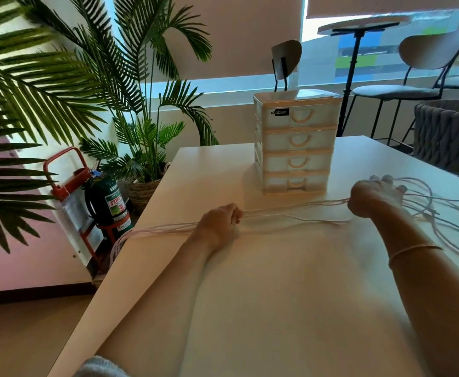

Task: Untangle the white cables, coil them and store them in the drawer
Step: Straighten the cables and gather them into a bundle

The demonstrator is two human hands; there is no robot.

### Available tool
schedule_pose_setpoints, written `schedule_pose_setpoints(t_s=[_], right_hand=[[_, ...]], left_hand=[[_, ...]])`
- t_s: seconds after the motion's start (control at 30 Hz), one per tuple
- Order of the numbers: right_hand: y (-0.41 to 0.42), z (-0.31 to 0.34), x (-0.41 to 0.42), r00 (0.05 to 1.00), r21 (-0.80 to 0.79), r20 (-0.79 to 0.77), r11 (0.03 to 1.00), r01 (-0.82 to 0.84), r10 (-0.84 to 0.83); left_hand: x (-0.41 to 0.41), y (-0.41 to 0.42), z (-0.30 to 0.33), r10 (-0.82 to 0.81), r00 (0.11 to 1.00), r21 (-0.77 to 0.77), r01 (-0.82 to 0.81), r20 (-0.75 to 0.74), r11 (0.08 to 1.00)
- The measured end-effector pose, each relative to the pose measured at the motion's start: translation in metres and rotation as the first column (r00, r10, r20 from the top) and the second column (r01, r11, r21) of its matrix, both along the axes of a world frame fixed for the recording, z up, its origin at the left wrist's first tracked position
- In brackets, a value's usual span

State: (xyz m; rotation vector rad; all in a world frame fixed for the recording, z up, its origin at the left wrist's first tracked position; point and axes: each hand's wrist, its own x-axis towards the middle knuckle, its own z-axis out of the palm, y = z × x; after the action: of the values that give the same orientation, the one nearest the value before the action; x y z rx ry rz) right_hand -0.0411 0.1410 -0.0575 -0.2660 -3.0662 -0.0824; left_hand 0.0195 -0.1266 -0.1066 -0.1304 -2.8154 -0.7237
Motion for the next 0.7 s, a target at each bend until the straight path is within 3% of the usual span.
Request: schedule_pose_setpoints(t_s=[0.1,0.27,0.47,0.7], right_hand=[[-0.028,0.007,0.01,0.975,-0.052,0.071,0.976,-0.209,0.213],[-0.1,0.011,0.03,0.777,-0.285,-0.048,0.737,-0.613,0.628],[-0.119,-0.007,0.029,0.763,-0.542,-0.014,0.636,-0.549,0.646],[-0.104,-0.009,0.03,0.71,-0.663,-0.019,0.523,-0.536,0.704]], left_hand=[[0.001,-0.006,0.001,0.031,0.999,0.001,-0.031,-0.022,1.0],[0.001,-0.005,0.003,0.029,0.999,0.015,-0.028,-0.038,0.999],[0.001,-0.007,0.003,0.017,1.0,0.015,-0.017,-0.025,1.0],[0.004,-0.006,0.008,-0.026,0.999,0.062,0.025,0.026,0.998]])
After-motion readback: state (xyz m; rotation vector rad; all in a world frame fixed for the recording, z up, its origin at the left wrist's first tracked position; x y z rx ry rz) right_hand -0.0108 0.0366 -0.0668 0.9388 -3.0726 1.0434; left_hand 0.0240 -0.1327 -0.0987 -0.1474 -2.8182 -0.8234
